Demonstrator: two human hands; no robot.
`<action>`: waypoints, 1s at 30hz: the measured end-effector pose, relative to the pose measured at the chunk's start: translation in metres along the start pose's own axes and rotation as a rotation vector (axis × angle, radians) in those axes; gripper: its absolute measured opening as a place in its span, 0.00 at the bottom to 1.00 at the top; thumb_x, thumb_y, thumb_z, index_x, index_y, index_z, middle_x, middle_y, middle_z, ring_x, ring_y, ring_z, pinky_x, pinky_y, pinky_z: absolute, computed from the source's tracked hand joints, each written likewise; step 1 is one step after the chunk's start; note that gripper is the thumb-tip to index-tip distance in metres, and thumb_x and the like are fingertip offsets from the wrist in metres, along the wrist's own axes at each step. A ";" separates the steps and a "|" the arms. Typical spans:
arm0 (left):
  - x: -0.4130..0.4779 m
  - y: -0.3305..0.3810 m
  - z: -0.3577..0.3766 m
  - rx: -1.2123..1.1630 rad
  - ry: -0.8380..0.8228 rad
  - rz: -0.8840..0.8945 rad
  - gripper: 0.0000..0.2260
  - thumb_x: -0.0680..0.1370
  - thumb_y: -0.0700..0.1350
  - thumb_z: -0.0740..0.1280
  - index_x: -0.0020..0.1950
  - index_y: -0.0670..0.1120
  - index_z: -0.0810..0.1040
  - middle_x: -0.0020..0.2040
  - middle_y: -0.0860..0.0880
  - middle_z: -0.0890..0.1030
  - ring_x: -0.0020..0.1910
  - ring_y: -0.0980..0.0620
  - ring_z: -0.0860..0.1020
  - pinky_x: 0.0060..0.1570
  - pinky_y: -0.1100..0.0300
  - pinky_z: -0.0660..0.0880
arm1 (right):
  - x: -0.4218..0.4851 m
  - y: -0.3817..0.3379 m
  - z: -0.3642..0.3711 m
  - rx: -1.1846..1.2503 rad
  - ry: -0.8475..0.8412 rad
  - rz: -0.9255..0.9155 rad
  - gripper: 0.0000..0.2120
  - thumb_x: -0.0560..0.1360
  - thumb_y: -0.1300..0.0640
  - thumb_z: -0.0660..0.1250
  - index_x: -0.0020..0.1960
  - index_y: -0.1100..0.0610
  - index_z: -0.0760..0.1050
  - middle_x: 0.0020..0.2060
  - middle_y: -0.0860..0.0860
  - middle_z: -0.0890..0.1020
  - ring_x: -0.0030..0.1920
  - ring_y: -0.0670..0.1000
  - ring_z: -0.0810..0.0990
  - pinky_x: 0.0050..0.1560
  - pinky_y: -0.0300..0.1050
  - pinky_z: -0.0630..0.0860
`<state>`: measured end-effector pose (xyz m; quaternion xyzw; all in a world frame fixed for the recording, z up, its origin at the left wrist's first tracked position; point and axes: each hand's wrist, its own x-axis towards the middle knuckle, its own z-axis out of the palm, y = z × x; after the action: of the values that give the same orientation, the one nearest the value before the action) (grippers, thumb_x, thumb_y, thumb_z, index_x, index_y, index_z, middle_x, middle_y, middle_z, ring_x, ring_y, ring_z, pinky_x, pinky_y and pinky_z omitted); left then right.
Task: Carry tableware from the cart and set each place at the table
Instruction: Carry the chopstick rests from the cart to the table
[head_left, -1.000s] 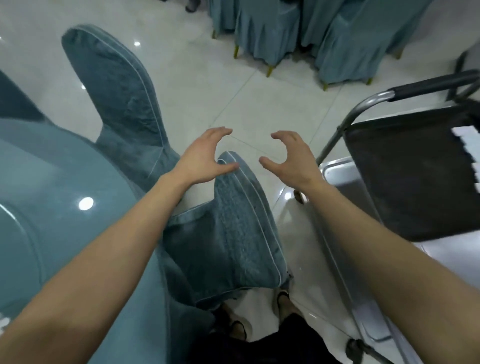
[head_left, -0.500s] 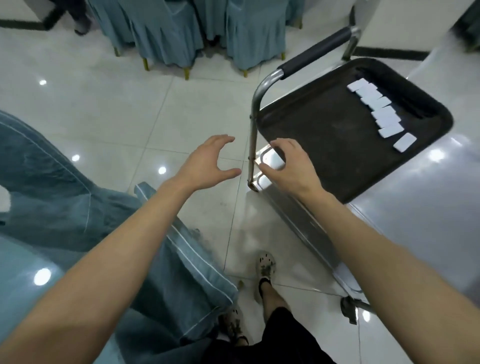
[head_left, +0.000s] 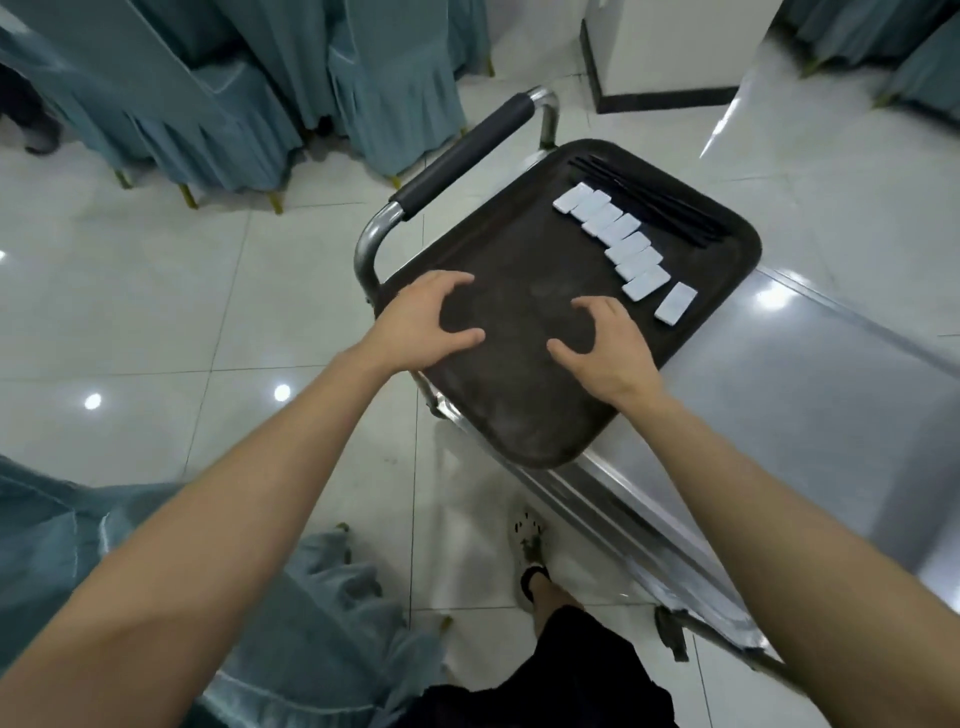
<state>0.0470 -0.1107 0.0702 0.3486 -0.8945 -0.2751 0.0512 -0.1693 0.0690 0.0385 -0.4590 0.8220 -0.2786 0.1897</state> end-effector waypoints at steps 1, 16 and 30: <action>0.013 0.005 0.003 0.005 -0.012 0.003 0.35 0.74 0.60 0.77 0.79 0.54 0.71 0.75 0.54 0.74 0.71 0.54 0.74 0.74 0.52 0.71 | 0.009 0.010 -0.004 -0.006 -0.003 0.015 0.32 0.77 0.44 0.74 0.75 0.55 0.71 0.71 0.50 0.73 0.70 0.51 0.74 0.71 0.45 0.70; 0.139 0.063 0.049 0.047 -0.165 0.099 0.34 0.75 0.58 0.78 0.78 0.53 0.72 0.75 0.53 0.74 0.70 0.54 0.75 0.71 0.56 0.71 | 0.072 0.121 -0.060 -0.041 0.027 0.345 0.44 0.73 0.52 0.78 0.83 0.57 0.60 0.80 0.55 0.66 0.80 0.57 0.63 0.79 0.51 0.61; 0.219 0.059 0.054 0.105 -0.287 0.180 0.33 0.75 0.57 0.79 0.78 0.54 0.71 0.75 0.53 0.74 0.69 0.53 0.76 0.70 0.51 0.74 | 0.099 0.146 -0.053 -0.211 -0.067 0.377 0.54 0.68 0.49 0.81 0.84 0.56 0.54 0.77 0.57 0.70 0.79 0.60 0.63 0.80 0.54 0.62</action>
<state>-0.1680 -0.1934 0.0339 0.2265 -0.9334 -0.2692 -0.0706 -0.3446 0.0607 -0.0186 -0.3233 0.9112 -0.1353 0.2165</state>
